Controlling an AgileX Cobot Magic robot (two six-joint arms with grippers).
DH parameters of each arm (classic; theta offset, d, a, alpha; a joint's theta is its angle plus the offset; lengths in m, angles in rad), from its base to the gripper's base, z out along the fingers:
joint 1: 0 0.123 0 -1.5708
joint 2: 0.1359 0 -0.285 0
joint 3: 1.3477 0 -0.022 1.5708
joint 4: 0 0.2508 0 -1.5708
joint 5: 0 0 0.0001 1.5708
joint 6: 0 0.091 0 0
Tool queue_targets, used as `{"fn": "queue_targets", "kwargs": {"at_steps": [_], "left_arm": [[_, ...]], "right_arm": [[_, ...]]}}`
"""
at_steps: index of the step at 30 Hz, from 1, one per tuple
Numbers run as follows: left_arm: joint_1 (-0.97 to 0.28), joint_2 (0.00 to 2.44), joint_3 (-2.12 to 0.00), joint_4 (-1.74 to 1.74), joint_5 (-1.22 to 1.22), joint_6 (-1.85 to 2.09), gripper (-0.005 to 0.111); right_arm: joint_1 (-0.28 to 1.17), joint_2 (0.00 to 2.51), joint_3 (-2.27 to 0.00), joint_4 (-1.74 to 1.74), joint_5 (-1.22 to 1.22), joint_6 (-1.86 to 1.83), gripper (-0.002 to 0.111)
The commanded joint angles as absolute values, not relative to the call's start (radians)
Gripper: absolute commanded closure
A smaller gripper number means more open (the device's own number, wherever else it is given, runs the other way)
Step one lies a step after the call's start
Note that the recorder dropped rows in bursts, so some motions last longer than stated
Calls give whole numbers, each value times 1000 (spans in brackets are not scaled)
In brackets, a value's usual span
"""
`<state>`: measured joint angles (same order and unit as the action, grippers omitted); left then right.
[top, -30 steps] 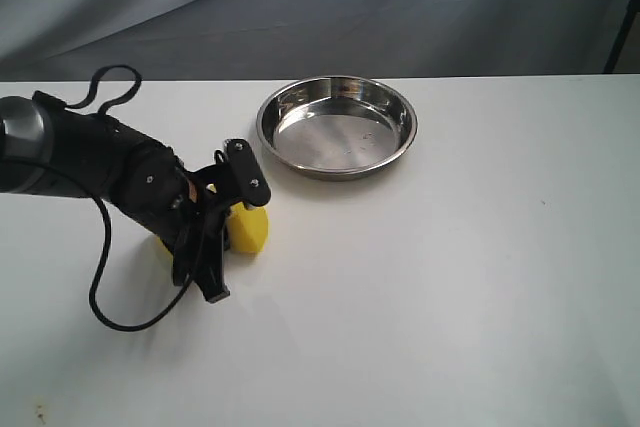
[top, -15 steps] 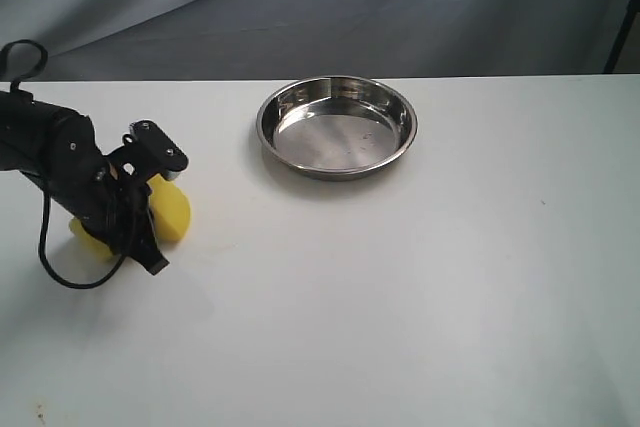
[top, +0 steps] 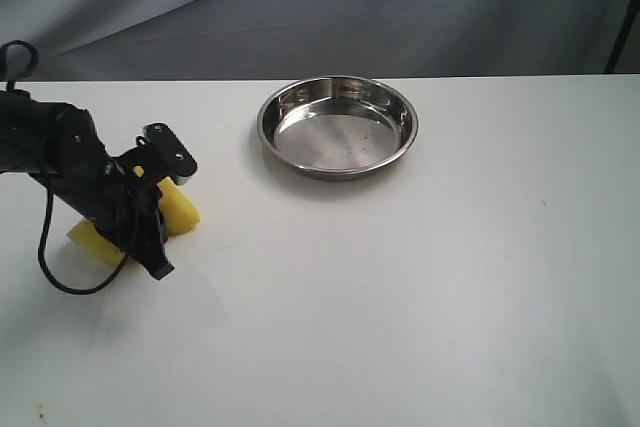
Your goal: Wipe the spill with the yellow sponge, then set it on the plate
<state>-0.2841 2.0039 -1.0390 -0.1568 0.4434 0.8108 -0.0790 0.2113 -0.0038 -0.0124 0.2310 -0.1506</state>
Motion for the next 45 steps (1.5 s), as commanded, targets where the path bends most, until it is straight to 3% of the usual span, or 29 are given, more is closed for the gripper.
{"fn": "queue_targets", "kwargs": {"at_steps": [1,16,27,37,45], "left_arm": [[-407,2062,-1017,-260,545,876,107],[-597,2058,-1017,-433,553,1057,107],[-592,1876,-1017,-424,476,1050,107],[-403,1622,-1017,-424,457,1048,107],[-197,1593,-1015,-442,552,1034,107]], "right_arm": [[-82,215,0,-7,223,-150,108],[-82,215,0,-7,223,-150,108],[-82,215,0,-7,223,-150,108],[-82,215,0,-7,223,-147,108],[-82,215,0,-7,223,-150,108]]}}
